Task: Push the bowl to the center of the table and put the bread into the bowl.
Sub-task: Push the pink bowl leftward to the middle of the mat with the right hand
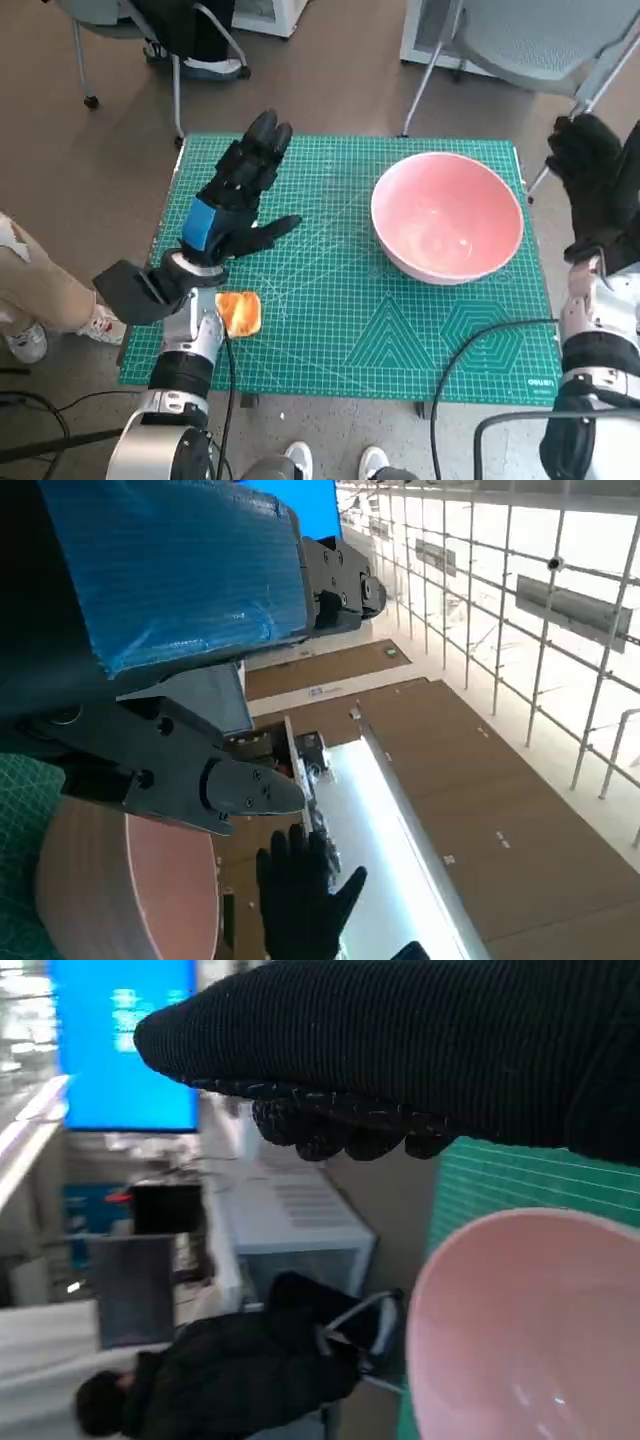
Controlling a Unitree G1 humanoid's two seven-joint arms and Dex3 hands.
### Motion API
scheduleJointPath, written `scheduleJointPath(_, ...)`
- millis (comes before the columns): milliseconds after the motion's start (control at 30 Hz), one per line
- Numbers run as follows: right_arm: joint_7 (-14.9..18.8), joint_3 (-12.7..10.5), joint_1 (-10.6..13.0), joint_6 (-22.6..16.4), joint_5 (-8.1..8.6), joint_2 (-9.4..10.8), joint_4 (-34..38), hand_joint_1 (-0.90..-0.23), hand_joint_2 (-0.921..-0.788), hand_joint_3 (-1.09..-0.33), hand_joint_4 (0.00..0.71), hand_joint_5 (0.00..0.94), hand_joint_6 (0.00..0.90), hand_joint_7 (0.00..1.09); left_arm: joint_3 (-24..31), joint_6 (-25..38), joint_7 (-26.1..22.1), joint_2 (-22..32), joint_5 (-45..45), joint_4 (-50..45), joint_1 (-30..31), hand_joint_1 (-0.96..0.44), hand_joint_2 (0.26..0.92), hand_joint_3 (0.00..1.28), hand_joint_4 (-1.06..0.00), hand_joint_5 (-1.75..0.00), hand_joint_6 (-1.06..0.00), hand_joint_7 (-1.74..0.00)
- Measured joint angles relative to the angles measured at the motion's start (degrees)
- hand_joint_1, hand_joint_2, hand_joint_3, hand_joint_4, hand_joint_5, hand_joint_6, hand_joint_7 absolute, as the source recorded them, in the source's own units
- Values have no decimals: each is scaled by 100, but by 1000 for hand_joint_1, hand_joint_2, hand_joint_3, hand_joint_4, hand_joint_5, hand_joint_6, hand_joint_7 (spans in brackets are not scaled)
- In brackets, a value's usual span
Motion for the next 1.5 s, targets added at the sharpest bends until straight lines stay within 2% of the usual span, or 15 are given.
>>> scheduleJointPath(167,-61,-146,55,233,37,4,23,-631,-921,-881,134,2,190,146,3,1,1,29,-1,-41,49,-278,921,190,-71,-1,-187,-7)
scheduleJointPath(400,-101,-233,100,315,43,27,22,-637,-921,-871,140,4,201,134,23,15,12,58,0,-129,93,-281,921,191,-71,0,-187,-7)
scheduleJointPath(1067,-105,-278,123,345,-23,97,22,-630,-921,-878,146,3,214,106,0,63,113,82,20,-231,133,-277,921,193,-70,0,-187,-5)
scheduleJointPath(1500,-105,-283,161,374,-74,272,22,-642,-921,-851,149,3,222,90,-11,87,159,123,35,-236,151,-275,921,194,-73,-1,-187,-4)
